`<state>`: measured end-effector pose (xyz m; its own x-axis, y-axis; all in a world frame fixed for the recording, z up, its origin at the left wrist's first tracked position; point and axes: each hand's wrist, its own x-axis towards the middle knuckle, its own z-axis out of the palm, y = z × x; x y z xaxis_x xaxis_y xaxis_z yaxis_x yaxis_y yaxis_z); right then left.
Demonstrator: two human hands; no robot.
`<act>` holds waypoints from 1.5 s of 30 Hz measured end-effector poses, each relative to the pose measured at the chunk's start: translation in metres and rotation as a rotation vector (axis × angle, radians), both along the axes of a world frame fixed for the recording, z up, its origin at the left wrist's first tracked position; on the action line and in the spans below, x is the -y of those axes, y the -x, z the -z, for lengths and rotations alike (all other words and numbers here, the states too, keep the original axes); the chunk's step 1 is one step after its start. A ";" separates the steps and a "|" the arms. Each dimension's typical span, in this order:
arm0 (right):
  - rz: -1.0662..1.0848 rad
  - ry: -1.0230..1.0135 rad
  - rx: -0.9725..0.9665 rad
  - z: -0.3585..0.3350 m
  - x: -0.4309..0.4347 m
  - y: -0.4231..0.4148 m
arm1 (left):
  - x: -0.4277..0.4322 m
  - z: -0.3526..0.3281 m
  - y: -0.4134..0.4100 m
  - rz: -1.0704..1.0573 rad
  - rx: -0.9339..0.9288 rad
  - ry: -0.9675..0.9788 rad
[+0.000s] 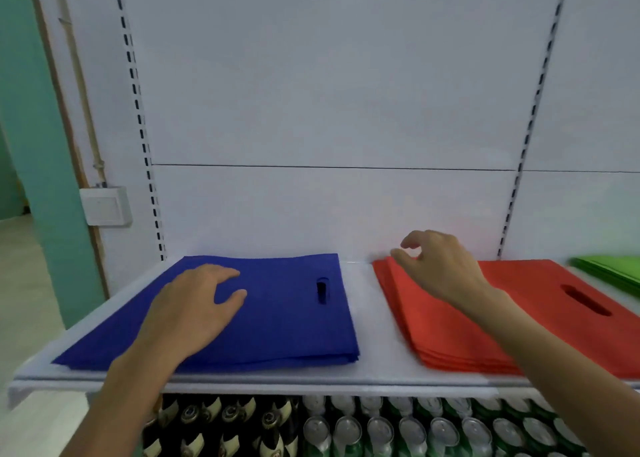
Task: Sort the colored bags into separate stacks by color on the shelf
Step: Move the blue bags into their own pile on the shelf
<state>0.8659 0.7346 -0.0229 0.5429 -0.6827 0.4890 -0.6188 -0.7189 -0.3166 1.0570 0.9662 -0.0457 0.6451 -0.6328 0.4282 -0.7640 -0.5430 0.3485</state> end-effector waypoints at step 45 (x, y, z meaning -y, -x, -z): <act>0.361 -0.022 -0.090 0.013 0.491 0.839 | 0.599 0.000 0.774 0.478 -0.067 0.056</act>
<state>0.0264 0.2441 -0.0355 0.3052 -0.8479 0.4335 -0.8576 -0.4426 -0.2619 0.2831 0.3670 -0.0453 0.3151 -0.8422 0.4375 -0.8980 -0.1154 0.4246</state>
